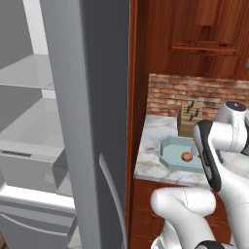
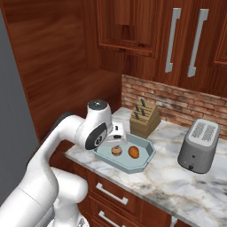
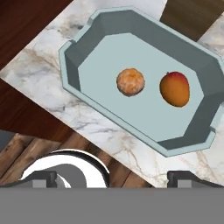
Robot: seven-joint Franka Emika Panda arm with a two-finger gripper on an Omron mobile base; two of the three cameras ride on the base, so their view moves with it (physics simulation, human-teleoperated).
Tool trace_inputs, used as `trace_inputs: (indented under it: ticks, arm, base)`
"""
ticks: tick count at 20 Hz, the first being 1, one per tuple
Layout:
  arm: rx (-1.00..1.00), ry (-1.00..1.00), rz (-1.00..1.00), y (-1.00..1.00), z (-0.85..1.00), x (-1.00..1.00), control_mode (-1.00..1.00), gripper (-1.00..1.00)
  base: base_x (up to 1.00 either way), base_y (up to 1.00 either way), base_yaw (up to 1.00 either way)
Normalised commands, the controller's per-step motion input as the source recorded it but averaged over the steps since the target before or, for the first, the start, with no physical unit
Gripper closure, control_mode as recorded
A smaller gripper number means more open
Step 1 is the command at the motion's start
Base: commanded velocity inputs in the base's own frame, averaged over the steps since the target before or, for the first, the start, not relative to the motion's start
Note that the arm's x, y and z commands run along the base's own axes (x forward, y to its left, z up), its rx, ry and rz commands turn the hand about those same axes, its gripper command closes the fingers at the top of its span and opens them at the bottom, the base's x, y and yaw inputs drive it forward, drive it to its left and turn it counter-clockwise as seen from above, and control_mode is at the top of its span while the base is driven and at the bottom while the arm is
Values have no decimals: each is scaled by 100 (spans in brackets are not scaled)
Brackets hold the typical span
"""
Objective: Pick the tangerine and mango from the fridge and place them inside the tupperware on the counter.
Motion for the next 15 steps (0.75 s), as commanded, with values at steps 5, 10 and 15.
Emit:
trace_inputs:
  ticks: [5, 10, 15]
  arm:
    - [0, 0, -11, 1, 16, -32, -100, -100]
    - [0, -10, -6, 0, 30, -44, -100, -100]
    - [0, -22, 0, 2, 41, -48, -100, -100]
  base:
    - [0, 0, 0]
    - [0, 0, 0]
    - [0, 0, 0]
